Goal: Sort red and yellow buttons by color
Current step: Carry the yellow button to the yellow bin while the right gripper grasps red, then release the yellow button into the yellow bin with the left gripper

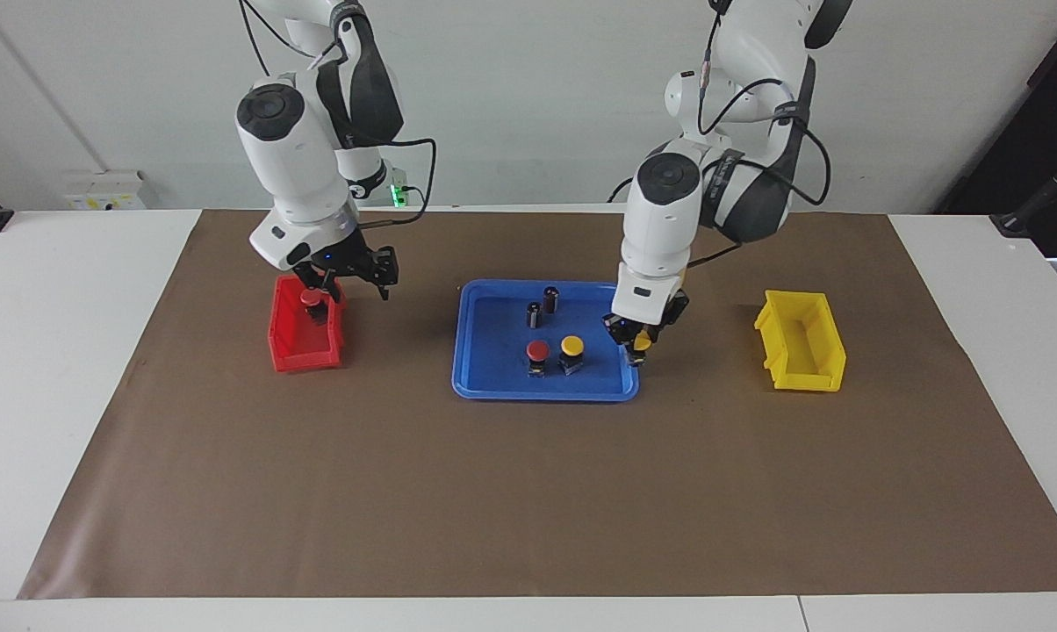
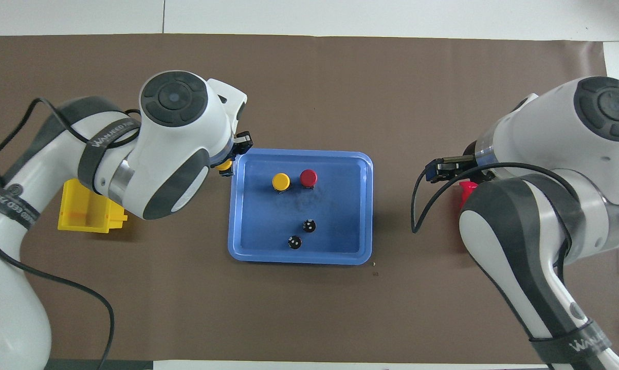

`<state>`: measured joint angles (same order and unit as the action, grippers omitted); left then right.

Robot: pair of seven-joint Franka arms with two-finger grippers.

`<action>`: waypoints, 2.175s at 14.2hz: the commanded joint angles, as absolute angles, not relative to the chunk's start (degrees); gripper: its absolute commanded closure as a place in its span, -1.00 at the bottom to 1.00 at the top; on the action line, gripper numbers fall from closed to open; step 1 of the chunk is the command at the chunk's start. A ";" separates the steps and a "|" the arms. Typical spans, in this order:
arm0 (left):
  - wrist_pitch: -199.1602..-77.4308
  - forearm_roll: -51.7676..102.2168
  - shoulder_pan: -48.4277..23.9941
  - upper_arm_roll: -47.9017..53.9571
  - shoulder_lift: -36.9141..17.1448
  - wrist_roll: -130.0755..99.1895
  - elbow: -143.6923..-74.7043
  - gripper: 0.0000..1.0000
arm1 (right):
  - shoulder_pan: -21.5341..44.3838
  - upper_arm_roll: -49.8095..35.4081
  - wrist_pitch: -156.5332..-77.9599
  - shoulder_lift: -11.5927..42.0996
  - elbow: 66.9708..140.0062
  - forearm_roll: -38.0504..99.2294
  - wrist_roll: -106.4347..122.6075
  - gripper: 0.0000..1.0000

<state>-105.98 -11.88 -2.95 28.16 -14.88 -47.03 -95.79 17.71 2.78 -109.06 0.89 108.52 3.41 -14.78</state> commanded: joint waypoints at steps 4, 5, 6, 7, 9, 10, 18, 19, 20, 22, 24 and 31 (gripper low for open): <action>-100.55 -5.11 -0.26 13.04 -6.60 -18.33 -99.05 0.97 | 28.11 2.99 -113.63 15.36 91.26 5.72 -31.80 -0.55; -100.37 -4.14 -0.18 10.40 -5.29 -14.11 -99.66 0.97 | 29.52 2.99 -114.51 17.29 90.10 5.02 -32.51 -0.55; -100.46 -3.96 -0.18 8.46 -4.75 -11.10 -100.71 0.97 | 31.53 2.99 -116.78 18.97 89.91 4.49 -32.87 -0.54; -100.72 -3.96 -0.18 6.96 -4.05 -9.60 -101.85 0.97 | 33.55 2.99 -119.68 21.16 89.91 3.35 -34.79 -0.54; -100.99 -2.39 -0.09 4.15 -3.17 -9.23 -103.70 0.97 | 35.85 2.99 -121.72 24.68 89.48 0.10 -38.48 -0.54; -101.33 -1.42 -0.09 2.48 -2.73 -7.75 -104.84 0.97 | 36.73 2.99 -122.60 25.83 88.43 -1.13 -38.67 -0.54; -118.73 -1.23 0.97 0.09 2.90 -2.90 -122.95 0.97 | 37.18 2.99 -125.33 25.75 92.90 -1.49 -38.50 -0.47; -120.65 -1.23 0.97 0.09 2.81 -3.07 -124.26 0.97 | 37.26 2.90 -125.42 25.75 93.07 -1.49 -38.50 -0.46; -121.80 -1.23 0.97 0.09 2.81 -3.16 -125.67 0.97 | 37.27 2.90 -125.77 25.84 93.25 -1.41 -38.50 -0.46; -122.43 -1.23 0.97 0.09 2.73 -3.25 -127.26 0.97 | 37.27 2.64 -127.26 25.66 94.74 -1.14 -38.50 -0.44; -123.92 -1.23 0.97 0.09 2.55 -3.16 -128.23 0.97 | 37.35 2.64 -128.93 25.05 96.85 -1.05 -38.50 -0.43; -124.80 -1.23 1.85 -1.57 2.72 -2.73 -130.87 0.97 | 37.35 2.55 -129.64 24.70 98.09 -0.97 -38.58 -0.36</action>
